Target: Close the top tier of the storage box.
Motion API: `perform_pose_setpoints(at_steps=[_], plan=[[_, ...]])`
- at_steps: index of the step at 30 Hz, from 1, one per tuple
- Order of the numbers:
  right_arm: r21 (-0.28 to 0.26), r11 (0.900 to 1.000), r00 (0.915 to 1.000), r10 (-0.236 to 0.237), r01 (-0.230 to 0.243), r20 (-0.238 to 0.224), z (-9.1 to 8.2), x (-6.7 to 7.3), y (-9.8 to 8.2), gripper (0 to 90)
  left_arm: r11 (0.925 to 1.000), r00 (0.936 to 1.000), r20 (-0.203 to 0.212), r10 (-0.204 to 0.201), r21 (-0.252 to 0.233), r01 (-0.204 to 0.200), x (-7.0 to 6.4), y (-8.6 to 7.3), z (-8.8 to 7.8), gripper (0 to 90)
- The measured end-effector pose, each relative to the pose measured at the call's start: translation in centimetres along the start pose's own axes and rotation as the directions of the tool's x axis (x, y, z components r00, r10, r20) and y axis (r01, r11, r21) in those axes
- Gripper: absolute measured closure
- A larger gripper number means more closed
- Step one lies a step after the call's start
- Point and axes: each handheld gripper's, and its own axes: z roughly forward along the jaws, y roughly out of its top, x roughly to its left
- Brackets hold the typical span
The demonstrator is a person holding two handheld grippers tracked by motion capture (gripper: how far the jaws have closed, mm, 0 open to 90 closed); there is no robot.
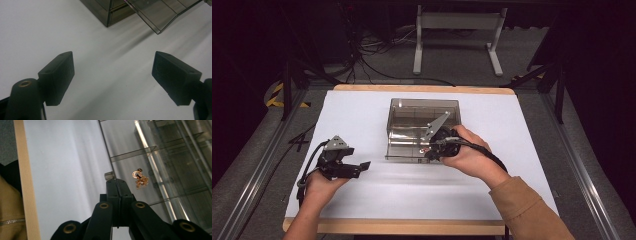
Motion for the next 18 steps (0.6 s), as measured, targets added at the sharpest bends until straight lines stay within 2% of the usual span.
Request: perform_pose_setpoints(at_steps=[7, 8, 10, 15, 18], plan=[[0.037, 0.999, 0.9987, -0.027, 0.029, -0.042, 0.4, 0.7, -0.1, 90.0, 1.0, 1.0, 0.0, -0.003, -0.004, 0.003, 0.0, 0.0, -0.1, 18.9], [0.038, 0.998, 0.9984, -0.043, 0.045, -0.037, 0.6, 0.7, -0.1, 90.0, 1.0, 1.0, 0.0, -0.003, -0.004, 0.003, 0.0, 0.0, -0.1, 18.9], [0.053, 0.998, 0.9979, -0.042, 0.044, -0.048, 0.6, 0.9, -0.1, 90.0, 1.0, 1.0, 0.0, -0.003, -0.002, 0.003, 0.0, 0.0, -0.1, 18.9], [0.097, 0.992, 0.9948, -0.072, 0.079, -0.072, 1.1, 1.4, -0.2, 90.0, 1.0, 1.0, -0.001, 0.003, 0.001, -0.003, 0.0, 0.0, -0.1, 18.9], [0.121, 0.99, 0.9944, -0.068, 0.078, -0.08, 1.3, 1.5, -0.3, 90.0, 1.0, 1.0, -0.001, -0.006, -0.002, 0.006, -0.1, 0.0, -0.1, 18.9]])
